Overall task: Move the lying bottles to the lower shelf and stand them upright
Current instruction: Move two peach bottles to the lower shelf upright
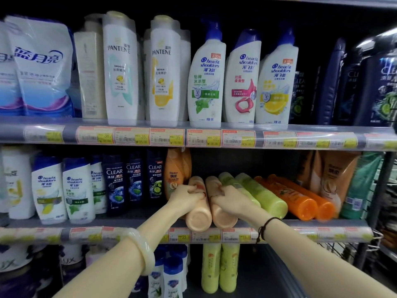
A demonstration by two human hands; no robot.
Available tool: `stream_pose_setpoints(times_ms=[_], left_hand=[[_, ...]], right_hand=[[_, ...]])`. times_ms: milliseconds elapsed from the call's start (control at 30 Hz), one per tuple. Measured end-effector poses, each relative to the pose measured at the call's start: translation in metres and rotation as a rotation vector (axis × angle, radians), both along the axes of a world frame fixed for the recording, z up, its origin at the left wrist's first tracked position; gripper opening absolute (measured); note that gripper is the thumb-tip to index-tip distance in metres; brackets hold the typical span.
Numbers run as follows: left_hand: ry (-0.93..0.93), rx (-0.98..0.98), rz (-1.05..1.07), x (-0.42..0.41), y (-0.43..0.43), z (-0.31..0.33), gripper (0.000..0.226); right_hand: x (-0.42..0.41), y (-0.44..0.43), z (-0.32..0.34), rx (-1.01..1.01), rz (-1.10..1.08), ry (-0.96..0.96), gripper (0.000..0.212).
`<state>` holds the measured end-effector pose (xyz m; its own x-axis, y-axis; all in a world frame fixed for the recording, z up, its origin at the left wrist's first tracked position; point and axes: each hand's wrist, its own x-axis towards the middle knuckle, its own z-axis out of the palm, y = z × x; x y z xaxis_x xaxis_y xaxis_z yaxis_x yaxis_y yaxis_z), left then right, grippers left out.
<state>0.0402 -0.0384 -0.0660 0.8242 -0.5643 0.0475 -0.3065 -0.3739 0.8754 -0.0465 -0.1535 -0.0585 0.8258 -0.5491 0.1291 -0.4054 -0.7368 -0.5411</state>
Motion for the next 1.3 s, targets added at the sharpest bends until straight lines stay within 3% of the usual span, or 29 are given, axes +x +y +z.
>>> stream_pose_setpoints(times_ms=[267,400,633,767,900,1067,1300], left_hand=[[-0.002,-0.124,-0.009,-0.009,0.008,-0.006,0.058],[-0.002,-0.176,-0.015,-0.011,0.009,-0.011,0.057],[0.067,-0.306,-0.03,-0.02,0.014,-0.013,0.067],[0.127,-0.325,-0.039,-0.02,0.019,-0.01,0.082],[0.175,-0.358,-0.029,-0.019,0.019,-0.012,0.058],[0.318,-0.447,-0.023,-0.02,0.019,-0.015,0.051],[0.343,-0.47,-0.122,-0.019,0.02,-0.01,0.042]], right_hand=[[-0.014,0.002,-0.017,0.436,0.003,-0.362,0.039],[-0.018,0.003,-0.026,0.482,0.011,-0.459,0.053],[-0.025,0.003,-0.036,0.66,0.032,-0.583,0.051],[-0.028,-0.002,-0.033,0.804,0.031,-0.563,0.053],[-0.032,-0.006,-0.035,0.948,0.074,-0.563,0.058],[-0.038,-0.009,-0.029,1.113,0.074,-0.607,0.053],[-0.043,-0.007,-0.021,1.104,0.198,-0.524,0.041]])
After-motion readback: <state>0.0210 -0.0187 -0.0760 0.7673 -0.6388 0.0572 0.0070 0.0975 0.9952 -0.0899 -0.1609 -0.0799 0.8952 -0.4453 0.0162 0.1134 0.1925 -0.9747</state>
